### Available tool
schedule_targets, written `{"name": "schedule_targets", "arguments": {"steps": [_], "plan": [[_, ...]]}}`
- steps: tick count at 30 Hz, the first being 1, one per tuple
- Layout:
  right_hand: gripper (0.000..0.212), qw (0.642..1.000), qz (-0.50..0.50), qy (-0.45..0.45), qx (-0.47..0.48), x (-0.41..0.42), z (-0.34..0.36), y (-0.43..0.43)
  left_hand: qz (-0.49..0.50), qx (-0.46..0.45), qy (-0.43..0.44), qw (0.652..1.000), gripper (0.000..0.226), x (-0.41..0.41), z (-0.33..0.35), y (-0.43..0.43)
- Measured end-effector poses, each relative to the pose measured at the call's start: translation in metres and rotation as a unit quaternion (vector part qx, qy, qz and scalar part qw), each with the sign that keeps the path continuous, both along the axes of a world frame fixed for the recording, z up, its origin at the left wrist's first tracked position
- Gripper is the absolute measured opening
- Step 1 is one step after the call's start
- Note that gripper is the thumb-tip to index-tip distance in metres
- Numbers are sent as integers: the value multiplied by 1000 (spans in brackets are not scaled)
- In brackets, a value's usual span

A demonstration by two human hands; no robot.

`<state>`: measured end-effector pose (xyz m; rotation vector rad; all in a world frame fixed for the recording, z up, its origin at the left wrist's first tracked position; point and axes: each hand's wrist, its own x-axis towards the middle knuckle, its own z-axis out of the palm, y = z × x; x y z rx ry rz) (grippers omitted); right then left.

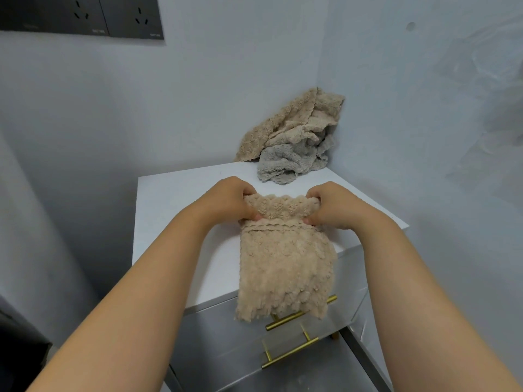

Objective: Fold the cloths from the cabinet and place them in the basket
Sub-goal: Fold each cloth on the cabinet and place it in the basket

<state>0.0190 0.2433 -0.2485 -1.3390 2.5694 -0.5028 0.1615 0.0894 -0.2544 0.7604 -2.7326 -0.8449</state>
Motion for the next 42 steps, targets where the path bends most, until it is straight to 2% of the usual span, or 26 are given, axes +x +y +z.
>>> {"name": "schedule_targets", "arguments": {"steps": [4, 6, 10, 13, 17, 20, 22, 26, 30, 33, 35, 37, 39, 42], "plan": [[21, 992, -36, 16, -118, -1, -10, -10, 76, -87, 64, 991, 22, -8, -5, 3], [19, 980, -56, 28, -191, 0, -19, -17, 105, -130, 101, 981, 12, -13, -11, 1], [22, 959, -56, 72, -268, 4, -34, -25, 120, -193, 147, 963, 12, -17, -21, -2], [25, 966, -48, 60, -245, 2, -35, -23, 93, -172, 146, 970, 17, -15, -21, -3], [19, 976, -29, 18, -215, -4, -27, -15, 37, -73, 142, 987, 25, -8, -11, -4], [21, 983, -3, 6, -183, -8, -20, -10, -6, -28, 106, 994, 34, -1, -5, -4], [25, 987, 11, -6, -161, -9, -14, -6, -31, -36, 70, 996, 33, 2, 0, -4], [26, 993, 37, -24, -106, -10, -4, -1, -64, -124, 17, 990, 27, 4, 4, -5], [25, 995, 58, -49, -68, -9, 4, 7, -79, -174, -23, 981, 35, 3, 7, -4], [23, 995, 78, -56, -31, -7, 8, 11, -92, -167, -83, 978, 26, 5, 11, -2], [22, 994, 86, -61, 10, -7, 7, 12, -101, -131, -127, 978, 18, 7, 14, -1], [20, 992, 90, -79, 37, -6, 8, 13, -96, -85, -133, 983, 26, 8, 15, -2], [17, 992, 88, -88, 29, -5, 10, 13, -80, -80, -112, 987, 40, 4, 13, -4], [26, 995, 49, -80, -45, -2, 12, 10, -66, -105, -87, 988, 40, 0, 8, -4]]}}
